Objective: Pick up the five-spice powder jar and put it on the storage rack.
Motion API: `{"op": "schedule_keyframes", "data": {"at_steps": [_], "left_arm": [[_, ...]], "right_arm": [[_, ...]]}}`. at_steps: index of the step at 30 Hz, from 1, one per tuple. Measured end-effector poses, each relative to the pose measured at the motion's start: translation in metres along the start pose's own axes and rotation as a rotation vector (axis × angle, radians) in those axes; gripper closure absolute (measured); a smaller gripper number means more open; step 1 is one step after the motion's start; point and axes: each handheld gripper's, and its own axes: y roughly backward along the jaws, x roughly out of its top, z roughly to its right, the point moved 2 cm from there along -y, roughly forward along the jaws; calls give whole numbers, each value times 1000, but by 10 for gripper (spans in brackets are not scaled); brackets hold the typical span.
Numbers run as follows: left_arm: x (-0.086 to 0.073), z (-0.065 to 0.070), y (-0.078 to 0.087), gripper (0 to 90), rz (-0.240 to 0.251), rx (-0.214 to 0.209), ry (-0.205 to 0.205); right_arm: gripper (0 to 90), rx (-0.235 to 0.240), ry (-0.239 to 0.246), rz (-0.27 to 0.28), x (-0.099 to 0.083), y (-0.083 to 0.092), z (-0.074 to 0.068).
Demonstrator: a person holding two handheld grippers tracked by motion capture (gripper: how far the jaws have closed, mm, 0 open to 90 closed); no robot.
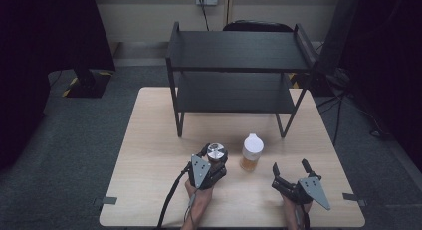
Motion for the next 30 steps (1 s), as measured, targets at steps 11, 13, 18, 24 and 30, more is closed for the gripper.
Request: {"op": "schedule_keyframes", "data": {"at_steps": [11,13,18,24,30], "left_arm": [[10,-10,7,354,-15,-48,-10],[14,-12,9,354,-11,-65,-29],[20,-18,11,354,7,-88,-37],[29,-28,10,354,14,-124,-60],[39,-35,11,354,17,-164,-53]], "right_arm": [[5,-3,0,-2,0,0,-1],[5,-4,0,-2,0,0,-1],[5,-2,1,-6,1,0,0],[5,-1,1,-5,1,0,0],[5,-3,0,-8,1,-1,-1]]}}
